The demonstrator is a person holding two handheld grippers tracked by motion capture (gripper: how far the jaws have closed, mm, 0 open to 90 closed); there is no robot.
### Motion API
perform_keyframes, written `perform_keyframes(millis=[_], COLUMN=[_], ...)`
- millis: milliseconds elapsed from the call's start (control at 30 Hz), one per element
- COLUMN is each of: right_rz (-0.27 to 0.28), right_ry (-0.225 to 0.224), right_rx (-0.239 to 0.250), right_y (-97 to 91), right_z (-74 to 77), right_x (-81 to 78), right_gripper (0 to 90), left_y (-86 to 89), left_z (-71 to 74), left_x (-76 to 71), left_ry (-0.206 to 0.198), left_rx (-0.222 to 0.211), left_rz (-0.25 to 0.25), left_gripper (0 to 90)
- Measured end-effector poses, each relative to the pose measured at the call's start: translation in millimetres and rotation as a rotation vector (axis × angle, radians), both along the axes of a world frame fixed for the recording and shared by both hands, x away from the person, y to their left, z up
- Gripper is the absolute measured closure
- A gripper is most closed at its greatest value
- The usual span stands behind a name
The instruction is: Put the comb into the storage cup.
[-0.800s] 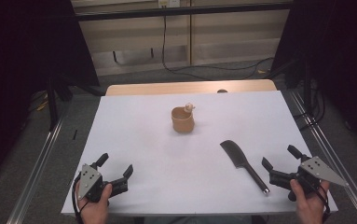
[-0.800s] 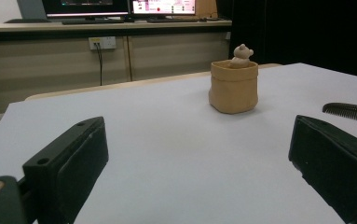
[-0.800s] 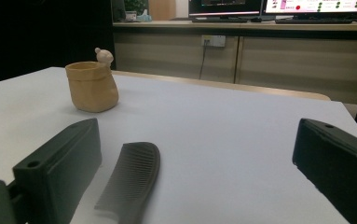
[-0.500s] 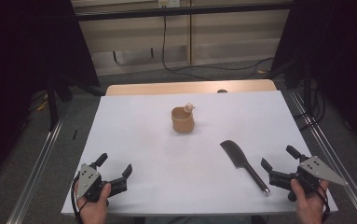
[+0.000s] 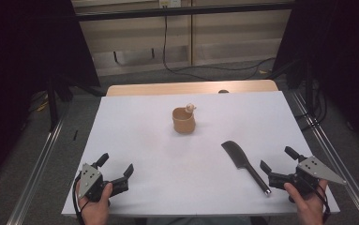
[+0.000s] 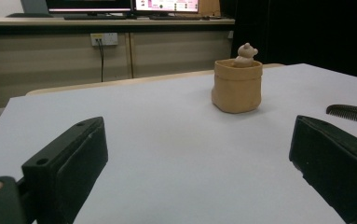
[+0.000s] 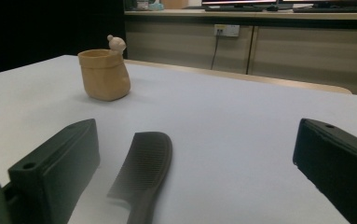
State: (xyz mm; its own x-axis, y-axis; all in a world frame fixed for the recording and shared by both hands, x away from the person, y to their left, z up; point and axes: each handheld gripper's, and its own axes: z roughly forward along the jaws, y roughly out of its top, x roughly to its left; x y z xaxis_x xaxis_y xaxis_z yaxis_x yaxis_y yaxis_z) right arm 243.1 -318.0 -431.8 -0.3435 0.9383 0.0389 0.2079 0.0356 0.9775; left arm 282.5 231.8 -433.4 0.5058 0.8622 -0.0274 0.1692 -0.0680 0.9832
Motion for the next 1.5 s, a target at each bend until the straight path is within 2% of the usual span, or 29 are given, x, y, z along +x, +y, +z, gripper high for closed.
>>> perform_keyframes(millis=[100,167,300,467,533,633,700,833,933,1000,1033,1100,1133,1333,1433,1500], right_rz=[0.006,0.006,0.026,0.066,0.073,0.076,0.102,0.166,0.174,0.194,0.206,0.225,0.225,0.272,0.303,0.305], right_ry=[0.0,0.017,0.036,0.089,0.101,0.11,0.125,0.185,0.216,0.273,0.305,0.334,0.334,0.449,0.52,0.546], right_rx=[0.012,0.027,0.024,0.031,0.015,0.014,0.018,0.019,0.0,-0.009,0.004,0.016,0.016,0.012,0.034,0.002], right_y=[2.9,5.6,8.3,9.8,10.3,13.6,17.0,25.2,26.4,25.4,23.7,20.8,20.8,18.4,19.5,20.9], right_z=[2.4,3.8,9.4,12.3,13.1,17.5,20.3,21.7,13.8,8.2,8.1,12.8,12.8,10.8,9.1,9.3], right_x=[3.5,6.0,10.1,16.4,18.7,26.1,31.7,38.6,34.9,32.6,31.5,32.3,32.3,45.3,51.9,54.3], right_gripper=[1.1,2.1,2.2,2.3,2.7,2.7,2.9,4.6,4.3,4.3,4.3,4.3,4.3,3.7,3.4,3.4], left_y=[0.4,0.5,1.0,-0.5,-1.0,-1.5,-1.3,-1.7,-1.3,-1.8,-1.9,-2.2,-2.0,-1.8,-2.5,-2.6], left_z=[0.0,0.3,0.9,1.5,1.4,1.3,1.5,1.2,1.2,0.8,0.8,1.0,1.1,0.0,-1.1,-1.0], left_x=[-1.0,-1.5,-1.8,0.3,0.8,1.5,1.9,1.4,1.4,1.8,1.9,1.9,1.7,3.4,3.8,3.9], left_ry=[0.002,0.0,-0.005,-0.007,-0.008,-0.004,-0.005,-0.003,-0.001,0.003,0.003,0.002,0.003,0.01,0.017,0.017], left_rx=[0.001,-0.003,0.002,-0.007,-0.002,-0.005,0.003,0.002,-0.002,-0.007,-0.007,-0.004,0.002,0.01,0.01,0.011], left_rz=[-0.007,-0.012,-0.019,-0.028,-0.028,-0.029,-0.032,-0.041,-0.04,-0.043,-0.043,-0.044,-0.046,-0.047,-0.042,-0.04], left_gripper=[4.3,4.2,4.1,4.1,4.1,4.1,4.1,4.1,4.0,4.0,4.0,4.0,4.0,3.8,3.8,3.8])
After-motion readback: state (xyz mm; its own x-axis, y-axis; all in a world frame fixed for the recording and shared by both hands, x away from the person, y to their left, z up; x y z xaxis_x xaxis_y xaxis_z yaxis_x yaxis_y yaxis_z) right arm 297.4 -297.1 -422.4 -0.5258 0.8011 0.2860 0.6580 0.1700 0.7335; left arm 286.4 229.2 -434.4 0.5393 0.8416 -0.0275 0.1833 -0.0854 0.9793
